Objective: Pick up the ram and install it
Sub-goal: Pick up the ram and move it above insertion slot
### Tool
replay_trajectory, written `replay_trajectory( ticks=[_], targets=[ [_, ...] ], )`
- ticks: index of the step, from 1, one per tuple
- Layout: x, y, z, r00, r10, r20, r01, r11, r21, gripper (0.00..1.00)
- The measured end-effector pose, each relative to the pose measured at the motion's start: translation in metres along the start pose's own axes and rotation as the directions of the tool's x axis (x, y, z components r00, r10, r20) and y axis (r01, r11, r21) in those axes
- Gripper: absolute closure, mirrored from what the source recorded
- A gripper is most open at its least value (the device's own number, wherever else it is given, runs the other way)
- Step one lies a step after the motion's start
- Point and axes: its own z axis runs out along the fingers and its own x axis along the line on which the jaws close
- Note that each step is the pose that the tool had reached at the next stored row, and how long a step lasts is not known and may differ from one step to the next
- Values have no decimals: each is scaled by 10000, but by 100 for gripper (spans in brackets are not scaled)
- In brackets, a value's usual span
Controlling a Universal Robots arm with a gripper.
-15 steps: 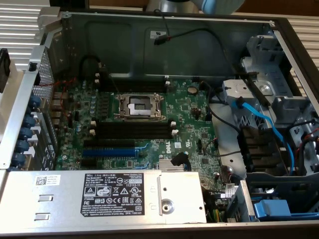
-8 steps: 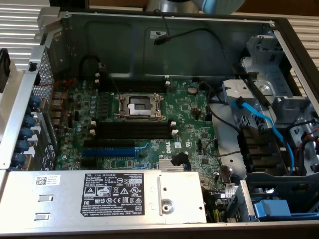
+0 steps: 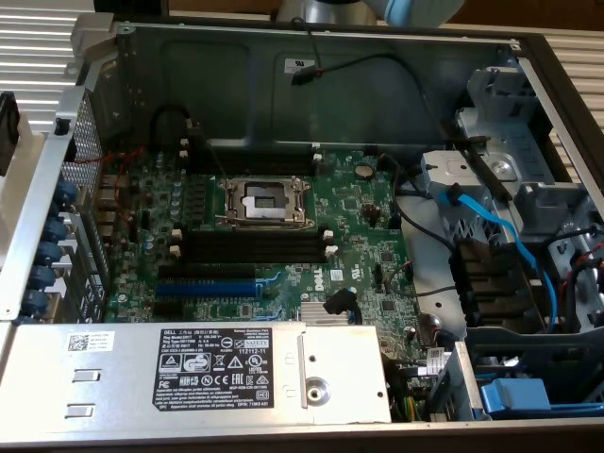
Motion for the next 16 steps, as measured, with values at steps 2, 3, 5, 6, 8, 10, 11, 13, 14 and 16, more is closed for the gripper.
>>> replay_trajectory(
  ticks=[2,3,5,6,8,10,11,13,14,16],
  targets=[
    [11,-22,30,10000,1,9,-1,10000,-45,90],
    [15,-25,44,10000,0,15,0,10000,-82,90],
    [20,-27,72,10000,2,25,-2,9999,-144,90],
    [23,-29,90,10000,2,30,-2,9999,-167,90],
    [24,-32,126,10000,4,30,-3,9998,-177,90],
    [26,-36,152,10000,3,31,-2,9998,-179,90],
    [28,-36,164,10000,2,31,-2,9998,-179,90],
    [29,-37,190,10000,3,32,-3,9998,-180,90],
    [32,-37,200,10000,2,32,-2,9998,-186,90],
    [37,-37,217,10000,3,33,-2,9998,-197,90]
  ],
)
